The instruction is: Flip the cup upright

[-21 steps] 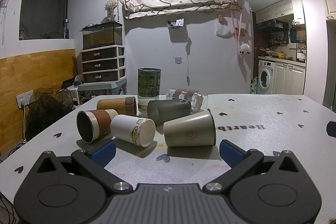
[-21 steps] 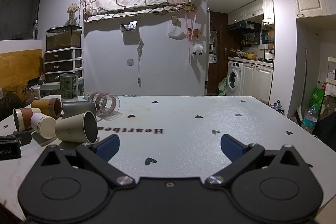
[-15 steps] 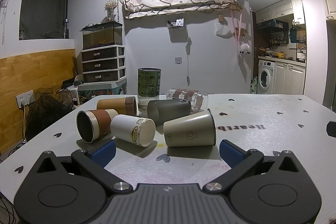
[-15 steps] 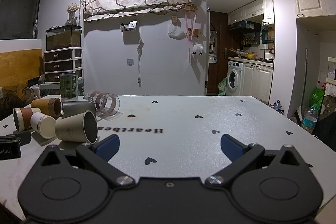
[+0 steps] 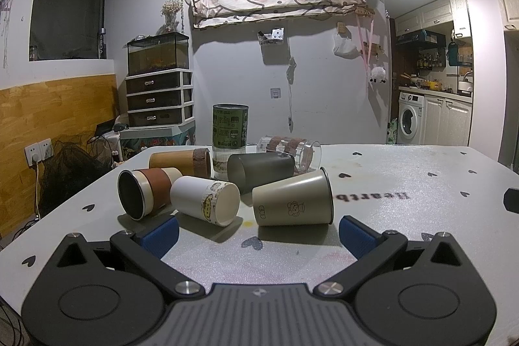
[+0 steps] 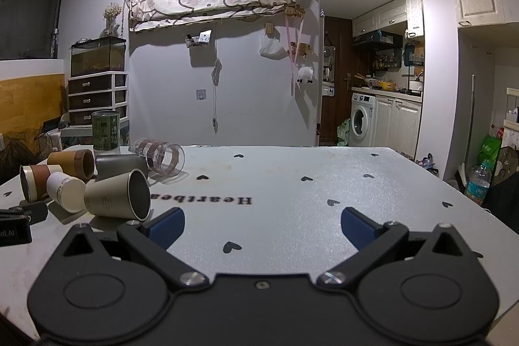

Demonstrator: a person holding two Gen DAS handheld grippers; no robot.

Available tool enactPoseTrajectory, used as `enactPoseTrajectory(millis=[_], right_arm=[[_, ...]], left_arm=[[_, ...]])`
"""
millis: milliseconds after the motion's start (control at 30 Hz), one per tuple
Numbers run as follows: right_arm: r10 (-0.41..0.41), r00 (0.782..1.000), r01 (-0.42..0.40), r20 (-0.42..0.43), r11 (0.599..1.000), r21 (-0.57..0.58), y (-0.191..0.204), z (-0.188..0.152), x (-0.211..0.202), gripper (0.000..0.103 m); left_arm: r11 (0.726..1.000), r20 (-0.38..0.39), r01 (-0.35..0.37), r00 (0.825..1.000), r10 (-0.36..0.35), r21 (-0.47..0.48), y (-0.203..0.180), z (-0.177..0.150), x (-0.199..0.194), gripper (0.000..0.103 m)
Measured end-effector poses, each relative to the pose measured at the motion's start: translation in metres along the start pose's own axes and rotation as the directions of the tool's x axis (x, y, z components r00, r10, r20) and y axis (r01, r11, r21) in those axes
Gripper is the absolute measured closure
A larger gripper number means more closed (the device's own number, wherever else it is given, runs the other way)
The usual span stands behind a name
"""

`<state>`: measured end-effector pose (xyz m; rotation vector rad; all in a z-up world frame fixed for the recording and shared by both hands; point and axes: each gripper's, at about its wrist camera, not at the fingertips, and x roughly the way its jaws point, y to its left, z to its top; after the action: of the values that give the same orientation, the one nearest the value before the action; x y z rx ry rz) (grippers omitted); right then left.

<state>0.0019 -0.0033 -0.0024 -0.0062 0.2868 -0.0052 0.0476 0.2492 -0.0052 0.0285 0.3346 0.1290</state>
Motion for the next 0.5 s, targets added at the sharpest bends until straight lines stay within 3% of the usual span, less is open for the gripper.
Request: enactPoseTrajectory(millis=[500], right_arm=[[0.0,1.0,0.0,-0.004,1.0,0.0,-0.0023,-0.0033,0.0039,0.0]], left_arm=[[1.0,-0.003,0.0,1.0,0.0,0.0,-0.004,-0.0034,0.0014,0.0]])
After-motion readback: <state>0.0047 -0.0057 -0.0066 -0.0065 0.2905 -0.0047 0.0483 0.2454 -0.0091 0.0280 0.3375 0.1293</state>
